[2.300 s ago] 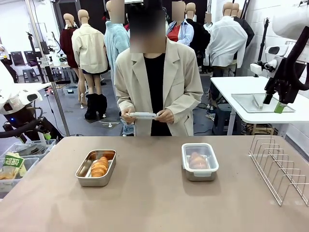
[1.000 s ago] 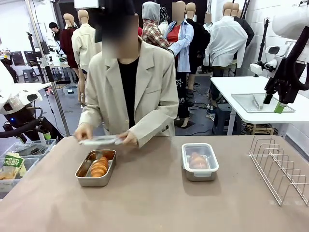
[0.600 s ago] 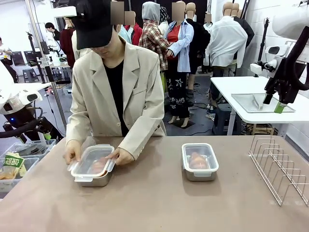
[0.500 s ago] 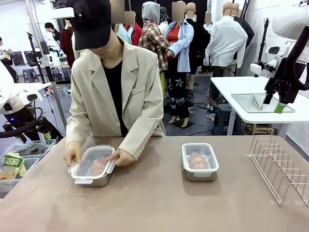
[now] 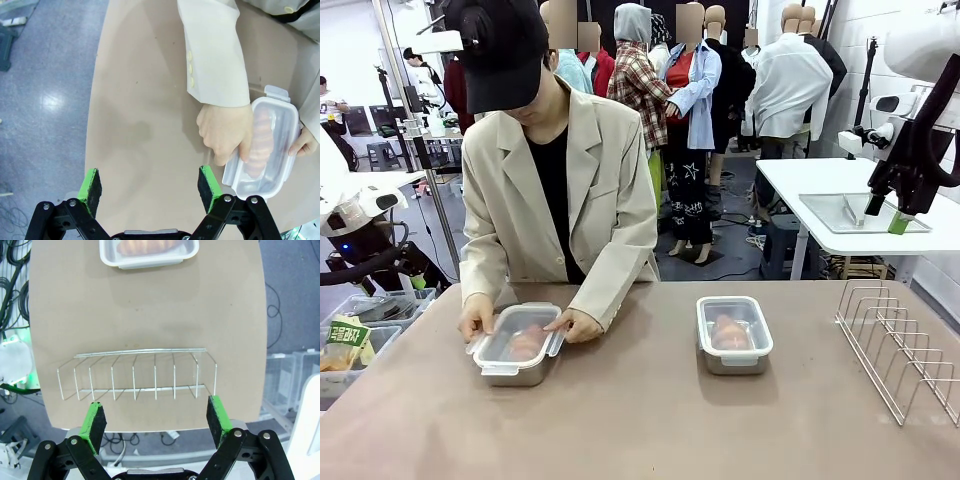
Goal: Place the bread in airtight containers.
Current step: Release when the human grabs the Airtight Container lid.
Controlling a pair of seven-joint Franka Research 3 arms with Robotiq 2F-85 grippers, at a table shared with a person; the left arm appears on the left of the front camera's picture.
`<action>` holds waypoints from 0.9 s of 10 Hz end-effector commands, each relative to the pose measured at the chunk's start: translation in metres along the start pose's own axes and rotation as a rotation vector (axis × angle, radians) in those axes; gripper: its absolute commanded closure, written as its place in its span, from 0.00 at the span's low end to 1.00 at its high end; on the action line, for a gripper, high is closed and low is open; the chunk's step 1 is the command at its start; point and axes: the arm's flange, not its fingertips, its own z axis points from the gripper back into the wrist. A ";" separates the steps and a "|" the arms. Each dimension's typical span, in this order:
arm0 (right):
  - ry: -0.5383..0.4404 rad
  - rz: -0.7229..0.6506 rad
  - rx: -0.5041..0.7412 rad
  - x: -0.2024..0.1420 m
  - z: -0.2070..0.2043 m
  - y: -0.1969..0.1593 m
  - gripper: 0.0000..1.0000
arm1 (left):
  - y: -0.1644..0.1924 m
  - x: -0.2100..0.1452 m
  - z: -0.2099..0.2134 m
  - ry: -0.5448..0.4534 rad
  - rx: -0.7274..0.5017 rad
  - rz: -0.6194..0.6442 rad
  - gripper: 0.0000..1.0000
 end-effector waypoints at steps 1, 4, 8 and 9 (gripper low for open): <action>0.008 0.009 0.006 -0.001 0.000 0.001 0.00 | 0.002 -0.001 0.002 0.000 0.008 -0.007 0.00; 0.008 0.009 0.006 -0.001 0.000 0.001 0.00 | 0.002 -0.001 0.002 0.000 0.008 -0.007 0.00; 0.008 0.009 0.006 -0.001 0.000 0.001 0.00 | 0.002 -0.001 0.002 0.000 0.008 -0.007 0.00; 0.008 0.009 0.006 -0.001 0.000 0.001 0.00 | 0.002 -0.001 0.002 0.000 0.008 -0.007 0.00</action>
